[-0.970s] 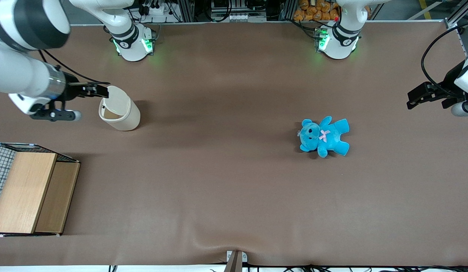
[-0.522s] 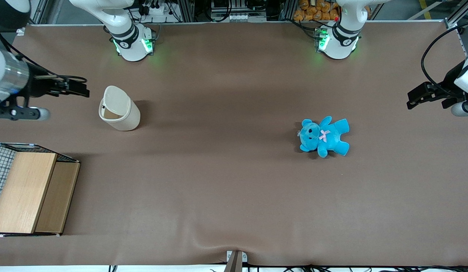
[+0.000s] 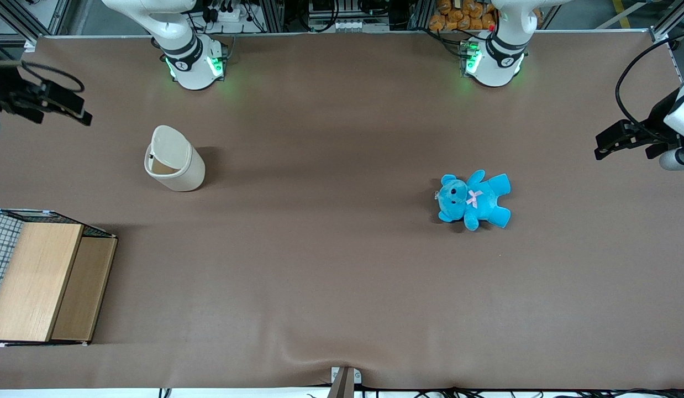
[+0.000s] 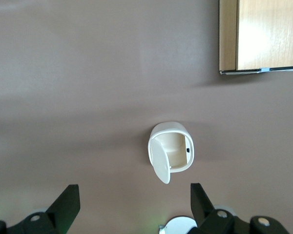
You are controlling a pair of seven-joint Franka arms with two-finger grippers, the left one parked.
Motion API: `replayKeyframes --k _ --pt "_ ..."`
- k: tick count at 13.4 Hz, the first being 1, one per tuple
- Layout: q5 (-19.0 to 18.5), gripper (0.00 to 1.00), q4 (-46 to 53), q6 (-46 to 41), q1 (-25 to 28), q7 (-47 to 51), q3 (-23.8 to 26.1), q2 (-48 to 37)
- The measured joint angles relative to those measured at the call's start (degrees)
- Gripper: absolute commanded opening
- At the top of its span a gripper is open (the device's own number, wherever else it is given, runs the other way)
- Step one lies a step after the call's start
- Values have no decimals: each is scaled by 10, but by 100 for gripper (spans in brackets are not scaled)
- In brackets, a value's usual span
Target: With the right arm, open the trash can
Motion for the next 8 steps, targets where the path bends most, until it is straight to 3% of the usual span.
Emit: replayKeyframes --k 3,8 --pt "0 100 -88 62 -1 -35 -23 -47" --pt "-3 100 -92 85 -1 -44 -27 -46"
